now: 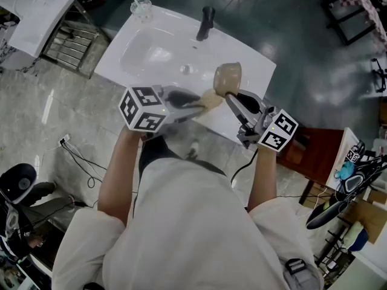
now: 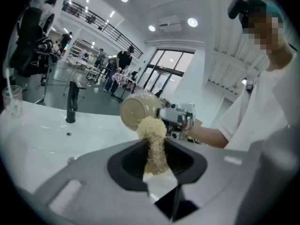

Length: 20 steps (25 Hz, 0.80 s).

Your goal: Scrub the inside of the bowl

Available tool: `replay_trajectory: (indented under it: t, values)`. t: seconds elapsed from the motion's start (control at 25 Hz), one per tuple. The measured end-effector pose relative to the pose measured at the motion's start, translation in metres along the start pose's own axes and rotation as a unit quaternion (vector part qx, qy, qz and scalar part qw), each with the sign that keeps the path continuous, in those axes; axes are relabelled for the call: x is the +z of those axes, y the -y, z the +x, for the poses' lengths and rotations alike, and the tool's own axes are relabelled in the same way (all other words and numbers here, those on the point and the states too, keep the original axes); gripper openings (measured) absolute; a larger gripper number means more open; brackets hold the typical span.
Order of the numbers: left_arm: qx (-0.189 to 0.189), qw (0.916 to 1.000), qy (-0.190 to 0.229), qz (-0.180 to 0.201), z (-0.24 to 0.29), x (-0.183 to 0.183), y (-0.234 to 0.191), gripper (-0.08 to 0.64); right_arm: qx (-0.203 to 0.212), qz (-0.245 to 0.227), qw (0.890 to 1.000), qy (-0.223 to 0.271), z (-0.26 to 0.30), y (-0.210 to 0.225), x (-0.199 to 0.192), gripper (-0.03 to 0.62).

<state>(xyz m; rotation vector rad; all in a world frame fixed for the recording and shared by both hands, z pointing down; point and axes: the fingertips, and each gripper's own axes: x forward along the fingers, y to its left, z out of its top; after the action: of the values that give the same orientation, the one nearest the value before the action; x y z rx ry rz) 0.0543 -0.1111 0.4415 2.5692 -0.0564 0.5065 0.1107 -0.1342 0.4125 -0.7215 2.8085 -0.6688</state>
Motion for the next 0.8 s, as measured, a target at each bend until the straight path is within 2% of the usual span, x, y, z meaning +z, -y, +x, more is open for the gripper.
replay_trajectory:
  t: [0.16, 0.32, 0.4, 0.56, 0.68, 0.8]
  values:
    - [-0.004, 0.9998, 0.007, 0.021, -0.006, 0.010, 0.013, 0.104, -0.039, -0.021, 0.998, -0.039, -0.002, 0.006, -0.012, 0.018]
    - [-0.005, 0.9986, 0.028, 0.045, -0.010, 0.028, 0.025, 0.104, -0.046, -0.044, 0.995, -0.082, -0.003, 0.000, -0.027, 0.018]
    - [0.003, 0.9975, 0.040, 0.058, -0.011, 0.039, 0.028, 0.104, -0.034, -0.059, 0.993, -0.100, -0.003, -0.009, -0.034, 0.018]
    - [0.024, 0.9949, 0.044, 0.088, -0.011, 0.052, 0.024, 0.104, -0.001, -0.080, 0.991, -0.107, -0.004, -0.028, -0.038, 0.018]
    - [0.065, 0.9913, 0.021, 0.112, -0.008, 0.050, 0.009, 0.103, 0.027, -0.086, 0.988, -0.122, -0.011, -0.041, -0.045, 0.018]
    - [0.069, 0.9916, 0.007, 0.109, -0.002, 0.042, -0.002, 0.103, 0.046, -0.079, 0.987, -0.130, -0.020, -0.048, -0.048, 0.021]
